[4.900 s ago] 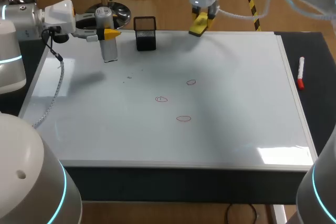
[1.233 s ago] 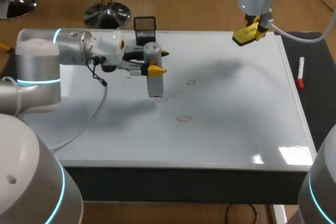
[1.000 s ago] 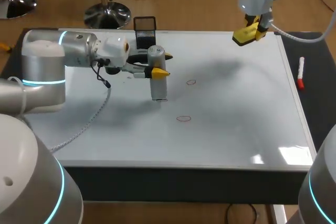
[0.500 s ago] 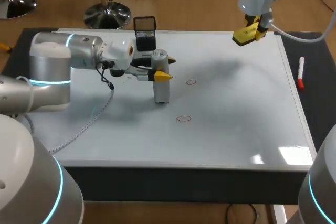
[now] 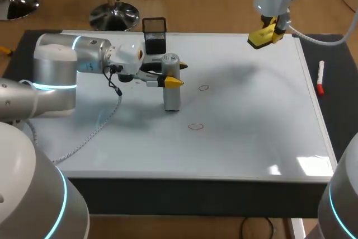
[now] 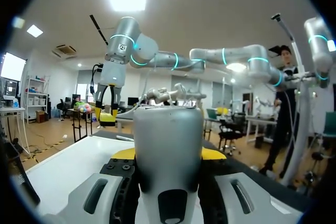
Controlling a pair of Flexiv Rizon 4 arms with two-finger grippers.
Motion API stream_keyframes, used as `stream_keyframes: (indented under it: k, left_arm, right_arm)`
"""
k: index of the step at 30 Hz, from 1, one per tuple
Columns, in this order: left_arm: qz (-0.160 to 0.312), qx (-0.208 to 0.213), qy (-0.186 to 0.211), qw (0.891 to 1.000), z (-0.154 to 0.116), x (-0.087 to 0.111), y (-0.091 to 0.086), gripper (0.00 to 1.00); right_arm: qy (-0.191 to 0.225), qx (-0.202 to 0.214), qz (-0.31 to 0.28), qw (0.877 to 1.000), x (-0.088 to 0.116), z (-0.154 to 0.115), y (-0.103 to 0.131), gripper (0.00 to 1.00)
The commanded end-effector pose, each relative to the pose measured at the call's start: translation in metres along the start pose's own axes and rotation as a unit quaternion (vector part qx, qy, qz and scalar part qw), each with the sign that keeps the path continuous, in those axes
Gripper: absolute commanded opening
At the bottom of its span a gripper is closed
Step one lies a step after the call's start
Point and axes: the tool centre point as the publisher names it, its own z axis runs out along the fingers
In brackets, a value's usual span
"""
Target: Pick up the inspection probe, press it on each red-marked spot on the whiteboard one by one, put down the probe, pick up the eraser, and wipe off all the red marks.
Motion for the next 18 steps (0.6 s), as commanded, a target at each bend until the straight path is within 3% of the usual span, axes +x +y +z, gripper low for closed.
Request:
stream_keyframes:
  k: [1, 13, 18]
  left_arm:
    - [0.0, 0.0, 0.002, 1.0, 0.0, -0.001, 0.005, 0.0]
    - [0.004, -0.003, 0.0, 1.0, 0.0, -0.002, 0.0, 0.0]
    - [0.006, 0.002, -0.001, 1.0, 0.0, -0.001, -0.009, 0.0]
  right_arm:
    - [0.002, 0.002, -0.001, 1.0, 0.0, -0.001, 0.0, 0.0]
    - [0.002, 0.002, -0.001, 1.0, 0.0, -0.001, 0.0, 0.0]
    - [0.002, 0.002, -0.001, 1.0, 0.0, -0.001, 0.0, 0.0]
